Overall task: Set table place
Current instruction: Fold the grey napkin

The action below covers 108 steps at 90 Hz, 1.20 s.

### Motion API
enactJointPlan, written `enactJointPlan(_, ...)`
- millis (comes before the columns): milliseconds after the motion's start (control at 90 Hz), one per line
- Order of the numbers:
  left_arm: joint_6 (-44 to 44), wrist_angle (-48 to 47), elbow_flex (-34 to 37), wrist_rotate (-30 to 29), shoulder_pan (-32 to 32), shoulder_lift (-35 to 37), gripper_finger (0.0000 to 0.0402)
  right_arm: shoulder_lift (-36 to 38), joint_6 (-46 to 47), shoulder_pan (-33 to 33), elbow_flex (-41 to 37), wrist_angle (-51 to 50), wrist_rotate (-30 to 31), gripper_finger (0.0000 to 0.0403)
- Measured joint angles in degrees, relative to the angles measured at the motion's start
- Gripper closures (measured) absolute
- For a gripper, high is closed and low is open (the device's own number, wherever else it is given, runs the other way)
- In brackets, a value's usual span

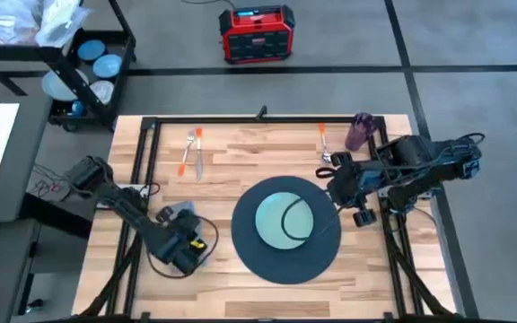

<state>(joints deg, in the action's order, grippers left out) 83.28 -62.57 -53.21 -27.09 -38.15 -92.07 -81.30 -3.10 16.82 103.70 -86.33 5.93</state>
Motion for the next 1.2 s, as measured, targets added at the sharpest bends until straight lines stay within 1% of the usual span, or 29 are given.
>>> enactJointPlan(133, -3.03, 4.17, 2.49, -0.15, 3.19, 0.08, 0.0299, 0.0, 0.01, 0.53, 0.0, -0.12, -0.11, 0.0337)
enactJointPlan(267, -3.45, 4.28, 4.2, 0.23, 5.29, 0.11, 0.0299, 0.0, 0.97, 0.87, 0.0, -0.15, -0.13, 0.0337)
enactJointPlan(333, -1.27, 0.98, 4.93, 1.35, 5.55, 0.11, 0.0299, 0.0, 1.98, 1.27, 0.0, -0.32, -0.11, 0.0337)
enactJointPlan(400, 2.68, -3.87, 5.7, 2.04, 5.48, 0.11, 0.0299, 0.0, 2.47, 1.79, 0.0, -0.61, -0.11, 0.0337)
enactJointPlan(567, 11.13, -16.95, 6.29, 8.9, 3.27, 0.11, 0.0299, 0.0, 2.91, 2.76, 0.0, -0.58, 0.38, 0.0337)
enactJointPlan(622, 13.24, -18.3, 6.29, 10.28, 2.17, 0.22, 0.0299, 0.0, 1.91, 2.62, 0.0, -0.25, 2.8, 0.0337)
enactJointPlan(689, 13.59, -15.97, 6.16, 10.8, 1.2, 0.92, 0.0299, 0.0, 0.65, 1.61, 0.0, 1.24, 8.28, 0.0337)
enactJointPlan(767, 11.97, -14.05, 4.3, 10.12, 0.12, 1.33, 0.0299, 0.03, -3.19, -0.21, -0.55, 7.63, 14.83, 0.0337)
enactJointPlan(811, 13.9, -15.8, 2.29, 7.36, -0.8, 1.32, 0.0299, 0.1, -6.57, -1.66, -2.12, 13.38, 18.88, 0.0341)
enactJointPlan(844, 16.32, -18.56, 0.19, 3.99, -1.69, 1.3, 0.0299, 0.11, -9.49, -3.08, -3.68, 18.02, 20.69, 0.0347)
enactJointPlan(889, 19.48, -23.65, -3.58, -1.36, -3.13, 1.31, 0.0299, 0.04, -13.95, -5.45, -5.95, 23.81, 20.54, 0.0361)
enactJointPlan(922, 22.22, -27.45, -6.72, -5.77, -4.28, 1.31, 0.0299, 0.0, -16.84, -7.33, -8.1, 28.27, 19.02, 0.0375)
enactJointPlan(956, 23.7, -28.24, -9.56, -10.43, -5.48, 1.6, 0.0299, -0.15, -19.46, -9.61, -10.71, 33.55, 16.12, 0.0389)
enactJointPlan(1011, 19.01, -25.6, -12.5, -19.8, -6.67, 4.14, 0.03, -0.86, -22.31, -13.69, -14.89, 42.03, 8.77, 0.0396)
enactJointPlan(1033, 17.98, -26.03, -13.49, -22.39, -7.36, 5.54, 0.0301, -1.32, -22.6, -15.36, -16.32, 44.95, 5.89, 0.0396)
enactJointPlan(1100, 17.29, -27.81, -17.79, -27.66, -8.77, 9.21, 0.0308, -3.56, -22.74, -20.14, -20.42, 53.39, -3.06, 0.0398)
enactJointPlan(1156, 13.2, -27.43, -19.86, -32.43, -9.32, 11.96, 0.0318, -5.96, -21.27, -23.15, -22.66, 60.08, -10.24, 0.0401)
enactJointPlan(1200, 11.39, -27.5, -21.17, -35.33, -10.73, 14.18, 0.0328, -8.91, -18.66, -25.61, -23.02, 64.06, -16.53, 0.0402)
